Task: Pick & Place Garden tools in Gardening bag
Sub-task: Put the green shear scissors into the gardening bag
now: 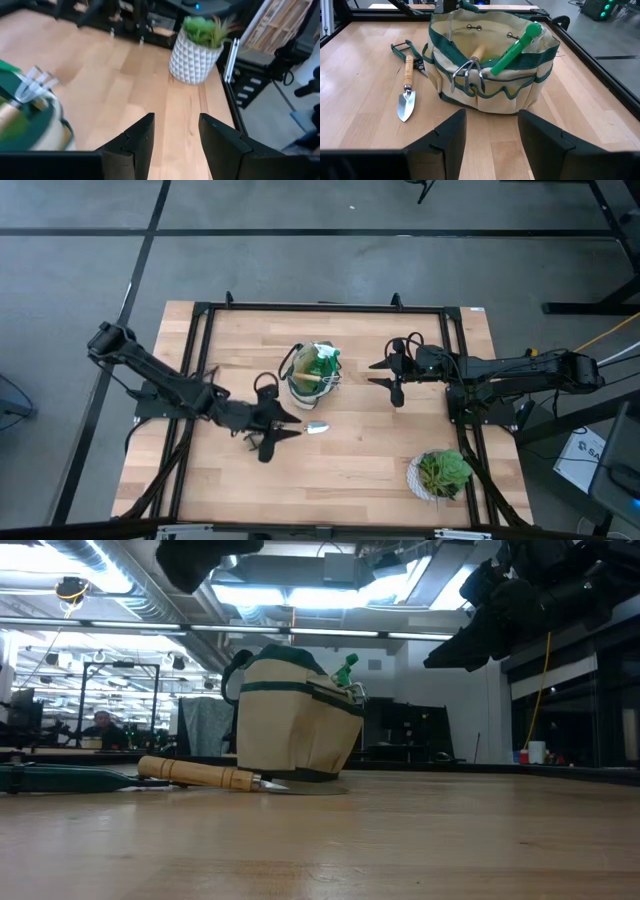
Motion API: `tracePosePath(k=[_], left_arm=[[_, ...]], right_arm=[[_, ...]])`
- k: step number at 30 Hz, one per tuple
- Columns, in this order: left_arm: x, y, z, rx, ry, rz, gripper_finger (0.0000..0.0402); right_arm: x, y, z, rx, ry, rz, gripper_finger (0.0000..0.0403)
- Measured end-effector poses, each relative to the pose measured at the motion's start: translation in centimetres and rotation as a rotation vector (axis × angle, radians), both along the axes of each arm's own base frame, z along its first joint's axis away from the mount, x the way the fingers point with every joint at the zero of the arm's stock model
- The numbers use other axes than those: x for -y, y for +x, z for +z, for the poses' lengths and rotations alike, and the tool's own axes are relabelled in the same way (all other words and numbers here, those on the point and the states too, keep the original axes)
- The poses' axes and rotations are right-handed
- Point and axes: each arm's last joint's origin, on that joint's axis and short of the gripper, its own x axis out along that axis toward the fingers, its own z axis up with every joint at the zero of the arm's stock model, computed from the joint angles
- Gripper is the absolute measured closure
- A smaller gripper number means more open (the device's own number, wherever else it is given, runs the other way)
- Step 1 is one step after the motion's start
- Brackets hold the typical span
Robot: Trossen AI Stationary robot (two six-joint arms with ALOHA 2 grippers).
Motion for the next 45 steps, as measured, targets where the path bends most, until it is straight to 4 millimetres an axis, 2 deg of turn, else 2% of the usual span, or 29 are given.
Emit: tracePosePath(k=[6,14,31,45], left_arm=[[1.5,0.6,-2.1,-0.077,-0.028,-0.004,0.0253],[1.9,1.3,-4.0,-0.144,-0.033,0.014,0.0254],[1.4,0.3,-5.6,-0.324,-0.103,0.109,0.0254],[1.3,0.1,-5.8,-0.352,-0.098,0.119,0.0254]], right_arm=[[0.0,0.0,0.0,0.001,0.001,0.003,0.0222],[0.0,0.0,0.0,0.000,0.001,0.003,0.0222],[0.0,0.0,0.0,0.000,0.001,0.002,0.0221],[0.0,0.0,0.0,0.000,0.001,0.002,0.0221]])
